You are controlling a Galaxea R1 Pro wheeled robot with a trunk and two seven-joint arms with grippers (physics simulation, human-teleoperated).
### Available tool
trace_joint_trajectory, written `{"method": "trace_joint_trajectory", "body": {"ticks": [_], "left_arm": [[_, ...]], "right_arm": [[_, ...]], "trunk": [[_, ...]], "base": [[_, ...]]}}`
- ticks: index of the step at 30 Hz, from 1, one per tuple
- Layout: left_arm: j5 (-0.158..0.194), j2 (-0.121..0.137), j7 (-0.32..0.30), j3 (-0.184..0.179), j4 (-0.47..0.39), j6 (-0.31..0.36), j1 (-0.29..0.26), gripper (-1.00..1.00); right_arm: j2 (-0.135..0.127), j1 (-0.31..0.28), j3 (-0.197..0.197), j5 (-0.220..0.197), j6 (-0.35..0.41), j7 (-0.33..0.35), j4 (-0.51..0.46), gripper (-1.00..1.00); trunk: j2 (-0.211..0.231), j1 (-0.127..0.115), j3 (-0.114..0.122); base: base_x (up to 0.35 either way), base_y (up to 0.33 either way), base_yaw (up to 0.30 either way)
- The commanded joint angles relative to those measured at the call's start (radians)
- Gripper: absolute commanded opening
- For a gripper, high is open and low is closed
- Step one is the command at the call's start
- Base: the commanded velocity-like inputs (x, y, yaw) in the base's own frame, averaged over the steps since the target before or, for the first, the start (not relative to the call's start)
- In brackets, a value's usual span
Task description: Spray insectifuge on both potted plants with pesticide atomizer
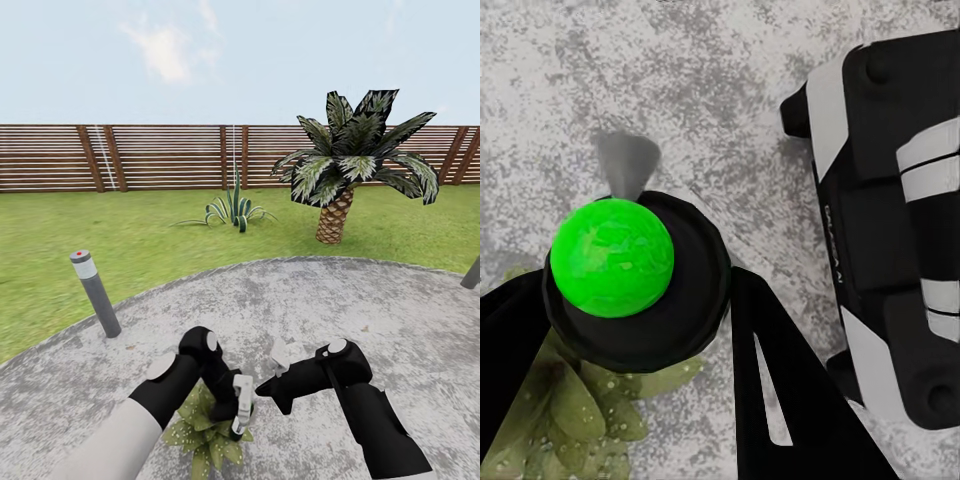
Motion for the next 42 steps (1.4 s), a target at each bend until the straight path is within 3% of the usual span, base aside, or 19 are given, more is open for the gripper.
{"method": "trace_joint_trajectory", "body": {"ticks": [1,12,42], "left_arm": [[-0.005,-0.004,-0.007,0.000,-0.001,0.011,-0.001,-1.00],[-0.004,-0.008,-0.008,-0.032,-0.006,0.011,-0.001,-1.00],[-0.001,-0.008,-0.011,-0.033,-0.072,0.011,-0.005,-1.00]], "right_arm": [[0.000,-0.001,0.000,0.009,0.010,0.009,-0.001,-1.00],[0.000,-0.001,0.000,0.009,0.010,0.009,-0.001,-1.00],[0.000,-0.001,0.000,0.009,0.010,0.009,-0.001,-1.00]], "trunk": [[-0.001,0.000,-0.001],[-0.001,0.000,-0.001],[-0.001,0.000,-0.001]], "base": [[0.000,0.000,0.000],[0.000,0.000,0.000],[0.000,0.000,0.000]]}}
